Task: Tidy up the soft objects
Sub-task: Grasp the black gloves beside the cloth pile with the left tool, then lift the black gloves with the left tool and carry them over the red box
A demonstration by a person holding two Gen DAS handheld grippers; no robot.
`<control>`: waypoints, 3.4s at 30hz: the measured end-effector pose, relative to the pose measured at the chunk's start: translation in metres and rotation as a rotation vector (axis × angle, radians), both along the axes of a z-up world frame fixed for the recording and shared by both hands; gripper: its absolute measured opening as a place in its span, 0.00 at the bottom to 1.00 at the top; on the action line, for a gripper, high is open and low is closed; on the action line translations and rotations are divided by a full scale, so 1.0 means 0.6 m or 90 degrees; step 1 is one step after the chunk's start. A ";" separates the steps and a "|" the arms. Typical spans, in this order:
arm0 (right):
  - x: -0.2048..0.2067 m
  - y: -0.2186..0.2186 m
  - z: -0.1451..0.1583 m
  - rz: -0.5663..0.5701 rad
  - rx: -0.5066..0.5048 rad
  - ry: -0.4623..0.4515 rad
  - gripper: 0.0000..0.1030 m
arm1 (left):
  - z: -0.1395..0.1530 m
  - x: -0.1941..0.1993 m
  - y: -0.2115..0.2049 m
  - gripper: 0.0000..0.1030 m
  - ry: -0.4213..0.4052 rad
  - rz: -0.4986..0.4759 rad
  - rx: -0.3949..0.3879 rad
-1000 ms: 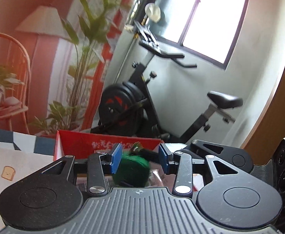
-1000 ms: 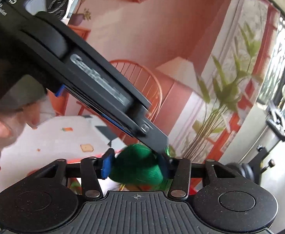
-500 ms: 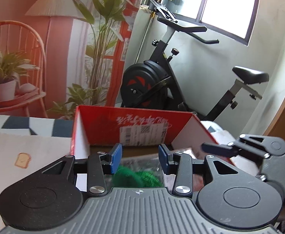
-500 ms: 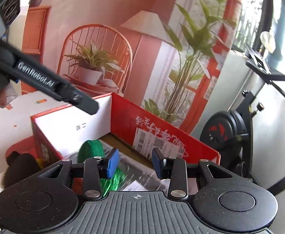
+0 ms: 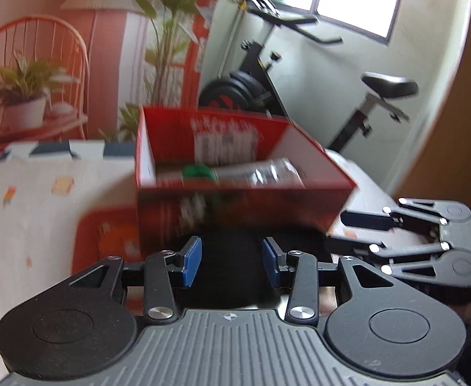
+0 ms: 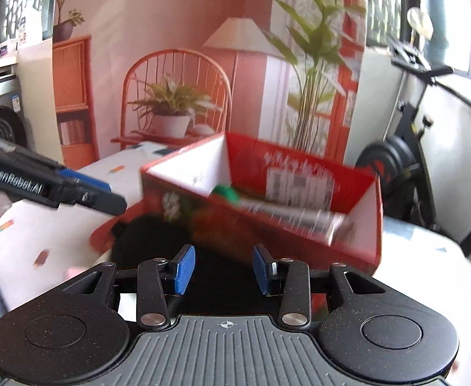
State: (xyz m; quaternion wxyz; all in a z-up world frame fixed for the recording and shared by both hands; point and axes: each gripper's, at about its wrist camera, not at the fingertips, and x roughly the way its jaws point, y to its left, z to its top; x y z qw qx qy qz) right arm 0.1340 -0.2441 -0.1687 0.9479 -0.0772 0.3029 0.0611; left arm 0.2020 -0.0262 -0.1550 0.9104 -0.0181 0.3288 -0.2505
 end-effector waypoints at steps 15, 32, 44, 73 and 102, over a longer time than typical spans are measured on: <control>-0.158 0.024 -0.077 -0.071 0.024 0.093 0.61 | -0.118 -0.074 -0.015 0.53 0.142 -0.047 -0.008; -0.191 0.004 -0.140 -0.125 0.017 0.140 0.68 | -0.166 -0.094 -0.060 0.39 0.173 -0.096 0.053; -0.180 0.018 -0.151 -0.092 0.024 0.160 0.50 | -0.168 -0.090 -0.060 0.16 0.142 -0.062 0.102; -0.171 0.021 -0.162 -0.095 0.052 0.128 0.60 | -0.164 -0.068 -0.006 0.30 0.145 0.062 0.126; -0.169 0.032 -0.169 -0.058 0.081 0.138 0.18 | -0.182 -0.072 -0.005 0.20 0.169 -0.009 0.055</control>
